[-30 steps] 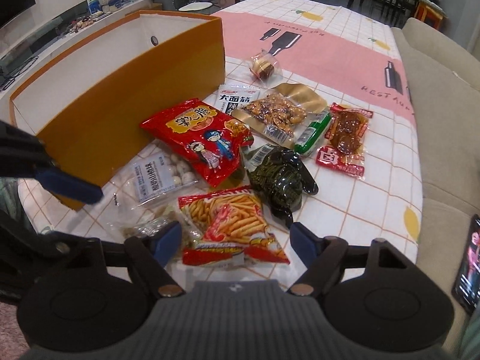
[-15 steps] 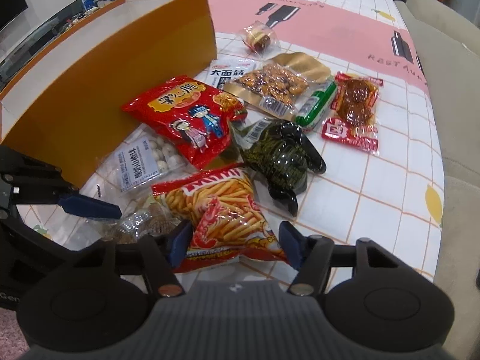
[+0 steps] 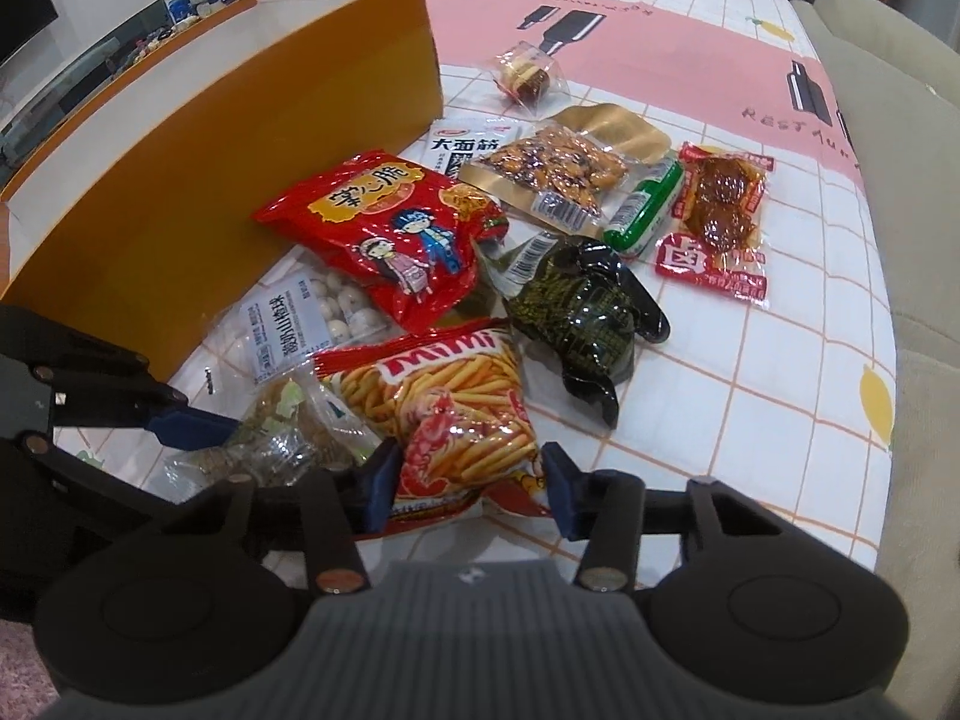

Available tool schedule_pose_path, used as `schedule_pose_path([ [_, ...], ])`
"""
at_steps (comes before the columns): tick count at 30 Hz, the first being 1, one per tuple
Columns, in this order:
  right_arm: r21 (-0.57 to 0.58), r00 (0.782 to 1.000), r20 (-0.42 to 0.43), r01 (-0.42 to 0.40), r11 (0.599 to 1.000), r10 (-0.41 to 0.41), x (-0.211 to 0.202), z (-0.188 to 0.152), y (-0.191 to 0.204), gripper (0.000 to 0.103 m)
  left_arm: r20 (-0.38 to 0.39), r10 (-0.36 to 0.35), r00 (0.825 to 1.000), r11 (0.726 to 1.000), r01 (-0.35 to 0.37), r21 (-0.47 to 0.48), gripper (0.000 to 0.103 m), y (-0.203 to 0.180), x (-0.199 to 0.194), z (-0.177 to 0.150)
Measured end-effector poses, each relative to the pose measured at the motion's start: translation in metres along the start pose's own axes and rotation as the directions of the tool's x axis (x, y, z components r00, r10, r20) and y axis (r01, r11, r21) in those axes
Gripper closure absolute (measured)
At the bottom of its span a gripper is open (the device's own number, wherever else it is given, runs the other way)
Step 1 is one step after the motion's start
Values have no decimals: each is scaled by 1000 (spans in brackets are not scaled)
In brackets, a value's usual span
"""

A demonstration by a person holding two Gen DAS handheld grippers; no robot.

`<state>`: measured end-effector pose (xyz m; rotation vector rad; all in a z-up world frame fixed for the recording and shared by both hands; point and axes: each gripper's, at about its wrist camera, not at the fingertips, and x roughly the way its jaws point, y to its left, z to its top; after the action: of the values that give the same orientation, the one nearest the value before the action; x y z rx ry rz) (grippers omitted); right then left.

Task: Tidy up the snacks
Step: 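Grasp the clear green-brown snack bag with the left gripper while the right grasps the red Mimi bag, then carry both bags over the orange box and open both grippers to drop them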

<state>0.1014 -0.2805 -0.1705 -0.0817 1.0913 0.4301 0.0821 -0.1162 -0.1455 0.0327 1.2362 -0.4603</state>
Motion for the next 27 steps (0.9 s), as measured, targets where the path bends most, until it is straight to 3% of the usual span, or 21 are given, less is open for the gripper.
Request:
schedule_pose_path([
  [10,21,998,54,21,1000,-22,-35,-4,13,59,64,61,996,998,-61,5,54,-2,-44,-9],
  [16,22,990,127,52,998,-55,-70,-5,27,60,144,57,988,998,-50,-49,54,3,-85,-13],
  [21,28,981,190,26,999,-31,-98,3,41,60,241,100,965,993,-82,-82,54,15,-127,-14],
  [27,-79,959,283,-10,997,32,-129,31,81,60,315,196,928,979,-167,-117,54,48,-177,-6],
])
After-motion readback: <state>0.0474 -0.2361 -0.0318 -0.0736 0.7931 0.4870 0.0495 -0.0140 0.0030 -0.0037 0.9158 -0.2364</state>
